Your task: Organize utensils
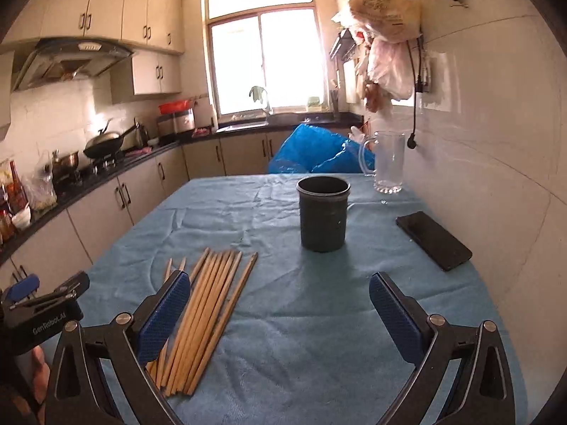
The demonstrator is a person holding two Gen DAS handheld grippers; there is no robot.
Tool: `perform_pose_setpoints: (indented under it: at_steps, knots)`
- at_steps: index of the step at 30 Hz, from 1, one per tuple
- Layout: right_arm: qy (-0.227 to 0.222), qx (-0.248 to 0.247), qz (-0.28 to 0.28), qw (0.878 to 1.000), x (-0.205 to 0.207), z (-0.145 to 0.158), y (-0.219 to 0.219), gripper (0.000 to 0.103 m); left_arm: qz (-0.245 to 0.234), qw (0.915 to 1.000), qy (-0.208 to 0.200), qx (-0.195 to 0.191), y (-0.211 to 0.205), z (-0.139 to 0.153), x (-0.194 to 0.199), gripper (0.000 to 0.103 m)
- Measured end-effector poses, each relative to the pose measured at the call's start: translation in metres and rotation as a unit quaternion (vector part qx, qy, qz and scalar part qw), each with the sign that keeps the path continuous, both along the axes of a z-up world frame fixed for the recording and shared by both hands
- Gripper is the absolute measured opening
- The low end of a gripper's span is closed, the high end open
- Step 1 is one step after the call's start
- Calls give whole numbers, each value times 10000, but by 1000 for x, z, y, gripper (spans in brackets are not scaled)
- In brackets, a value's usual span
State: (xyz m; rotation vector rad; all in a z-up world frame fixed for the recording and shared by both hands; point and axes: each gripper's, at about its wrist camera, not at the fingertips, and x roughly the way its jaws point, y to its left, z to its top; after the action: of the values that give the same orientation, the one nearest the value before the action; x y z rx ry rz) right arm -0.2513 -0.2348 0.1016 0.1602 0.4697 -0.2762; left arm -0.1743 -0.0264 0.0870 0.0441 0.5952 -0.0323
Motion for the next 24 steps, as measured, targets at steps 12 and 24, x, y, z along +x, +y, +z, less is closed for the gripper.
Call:
perform_pose_setpoints:
  at_steps: [12, 24]
  knots:
    - [213, -20, 150, 9997, 7, -7, 9, 103, 37, 9998, 187, 74, -2, -10, 7, 103]
    - [247, -49, 208, 9995, 8, -8, 12, 103, 38, 9997, 218, 91, -3, -12, 7, 103]
